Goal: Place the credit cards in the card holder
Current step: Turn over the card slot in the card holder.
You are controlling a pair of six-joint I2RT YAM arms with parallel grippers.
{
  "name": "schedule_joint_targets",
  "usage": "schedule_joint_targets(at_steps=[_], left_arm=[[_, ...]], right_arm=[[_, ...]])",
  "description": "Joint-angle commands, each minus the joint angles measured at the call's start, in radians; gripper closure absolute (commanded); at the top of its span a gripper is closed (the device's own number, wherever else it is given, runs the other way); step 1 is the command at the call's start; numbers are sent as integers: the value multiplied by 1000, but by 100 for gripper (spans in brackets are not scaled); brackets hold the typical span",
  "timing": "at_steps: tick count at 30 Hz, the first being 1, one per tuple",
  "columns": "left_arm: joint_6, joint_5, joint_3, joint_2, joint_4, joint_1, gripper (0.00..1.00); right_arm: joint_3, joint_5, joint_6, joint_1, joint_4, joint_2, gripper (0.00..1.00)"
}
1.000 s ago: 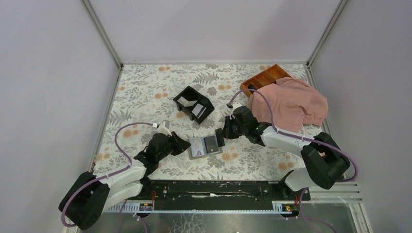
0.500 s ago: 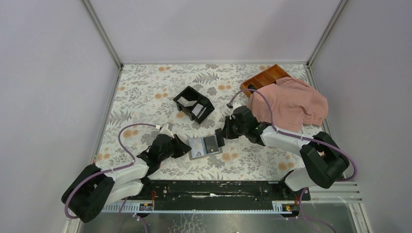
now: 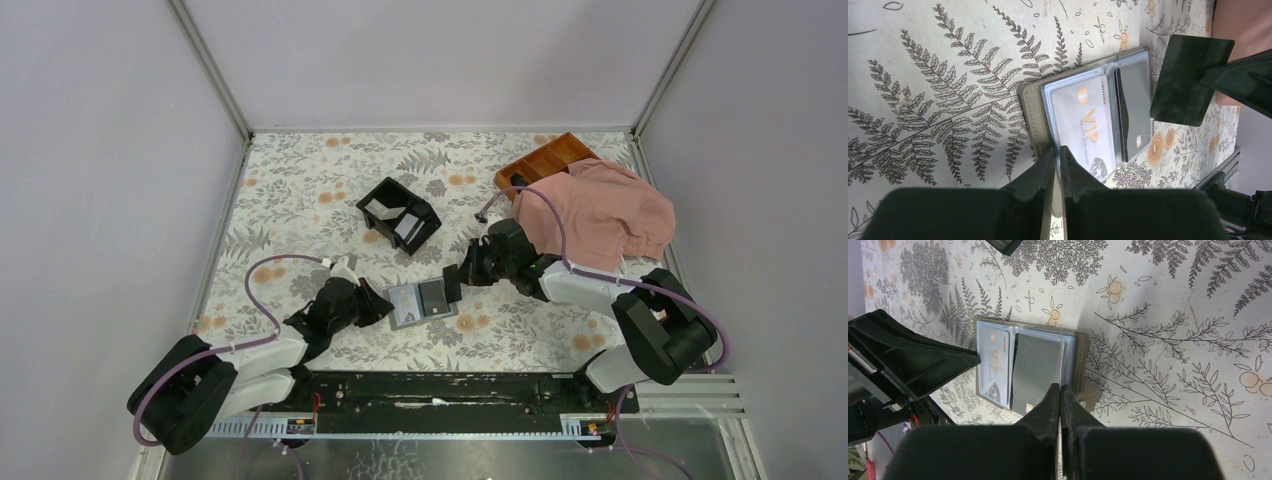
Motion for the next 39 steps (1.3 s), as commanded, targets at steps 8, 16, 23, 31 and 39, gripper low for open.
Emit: schedule_joint_targets(at_steps=[8,16,23,31,39], left_arm=[[1,-37,-5,44,-1,-27,88],[0,-42,-2,50,-2,-33,89],[-1,-48,2,55,-7,-39,91],[-7,-55,7,66,-6,-45,93],[-14,-61,18,71,-11,-55,93]], right_arm=[[-25,-126,73,-20,129,-5,100],[-18,-154,92,-21,145,-22,100],[-25,-164,99,-21,157,-49,100],[-21,-180,108,-19,149,-90,100],[-20,-183,120,9,172,-66,100]])
